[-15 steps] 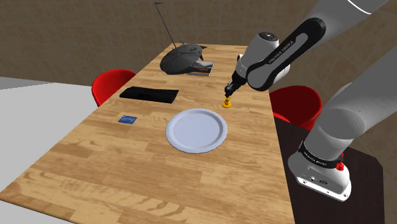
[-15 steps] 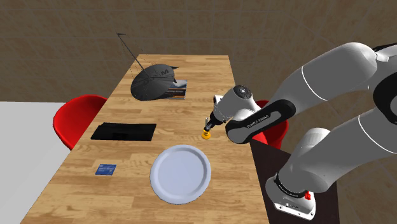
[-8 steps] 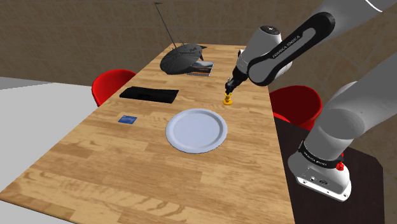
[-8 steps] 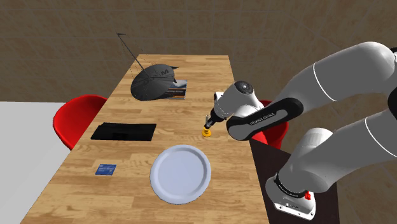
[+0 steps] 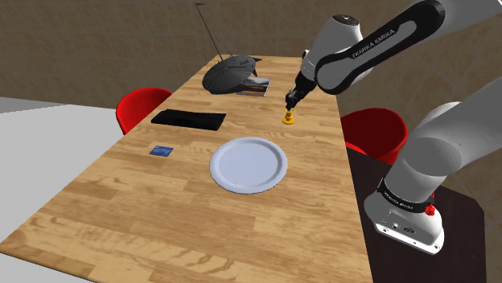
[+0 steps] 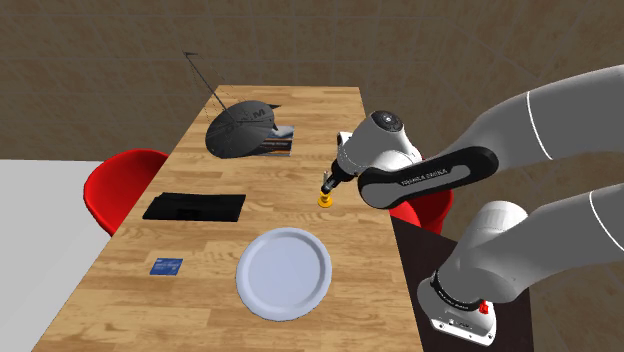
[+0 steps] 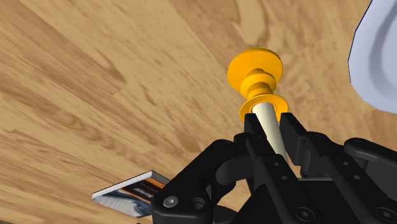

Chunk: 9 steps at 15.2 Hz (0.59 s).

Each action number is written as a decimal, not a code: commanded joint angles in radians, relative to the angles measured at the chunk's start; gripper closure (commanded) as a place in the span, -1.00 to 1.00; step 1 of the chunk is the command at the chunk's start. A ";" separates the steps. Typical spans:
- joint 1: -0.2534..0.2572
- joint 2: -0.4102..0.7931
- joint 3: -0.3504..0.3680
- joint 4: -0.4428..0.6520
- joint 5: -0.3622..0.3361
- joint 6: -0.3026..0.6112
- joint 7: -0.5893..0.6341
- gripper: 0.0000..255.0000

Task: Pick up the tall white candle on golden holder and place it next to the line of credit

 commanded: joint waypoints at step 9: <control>0.002 -0.102 -0.001 0.076 0.001 -0.179 0.000 1.00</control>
